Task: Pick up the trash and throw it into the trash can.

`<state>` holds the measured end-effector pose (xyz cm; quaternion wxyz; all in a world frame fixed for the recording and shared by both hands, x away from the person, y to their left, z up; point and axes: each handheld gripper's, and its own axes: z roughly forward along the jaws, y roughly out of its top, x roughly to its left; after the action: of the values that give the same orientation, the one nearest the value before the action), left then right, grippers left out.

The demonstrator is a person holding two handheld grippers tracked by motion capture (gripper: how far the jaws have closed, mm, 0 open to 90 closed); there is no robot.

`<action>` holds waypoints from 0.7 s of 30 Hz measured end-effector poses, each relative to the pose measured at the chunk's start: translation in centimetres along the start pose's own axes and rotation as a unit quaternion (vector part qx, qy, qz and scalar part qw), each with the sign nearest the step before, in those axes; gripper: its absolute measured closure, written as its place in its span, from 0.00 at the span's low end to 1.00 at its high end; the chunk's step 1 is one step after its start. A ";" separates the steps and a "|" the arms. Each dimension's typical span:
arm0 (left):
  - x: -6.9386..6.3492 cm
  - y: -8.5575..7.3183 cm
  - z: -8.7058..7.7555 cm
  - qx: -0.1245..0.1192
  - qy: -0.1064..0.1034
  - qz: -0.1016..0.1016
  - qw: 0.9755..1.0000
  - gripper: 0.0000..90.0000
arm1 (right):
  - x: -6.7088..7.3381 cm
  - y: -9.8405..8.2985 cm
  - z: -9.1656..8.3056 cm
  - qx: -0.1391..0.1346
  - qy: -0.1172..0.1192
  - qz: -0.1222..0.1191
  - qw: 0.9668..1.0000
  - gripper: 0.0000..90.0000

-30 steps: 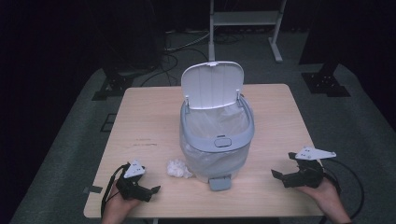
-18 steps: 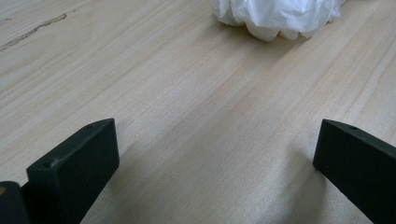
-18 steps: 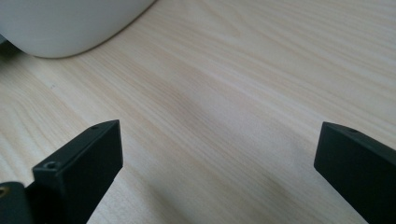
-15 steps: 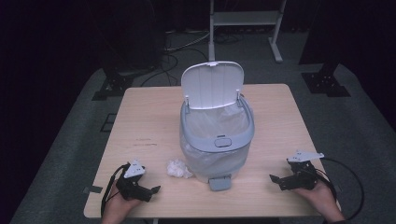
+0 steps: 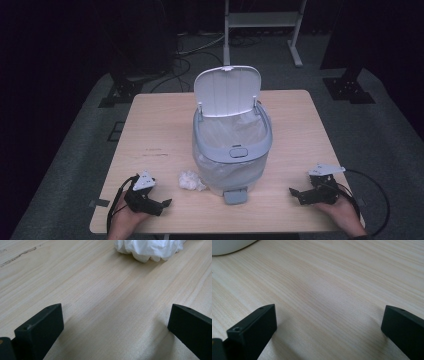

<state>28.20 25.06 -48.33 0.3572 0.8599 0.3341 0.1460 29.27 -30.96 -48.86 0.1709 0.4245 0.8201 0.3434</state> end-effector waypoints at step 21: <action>-0.5 2.4 -0.5 -0.030 -0.025 0.002 0.999 0.00 | 0.0 0.0 0.0 0.000 0.000 0.000 1.000 0.00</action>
<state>28.67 23.73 -46.29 0.3905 0.8528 0.3193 0.1352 29.26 -30.96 -48.86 0.1711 0.4249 0.8199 0.3435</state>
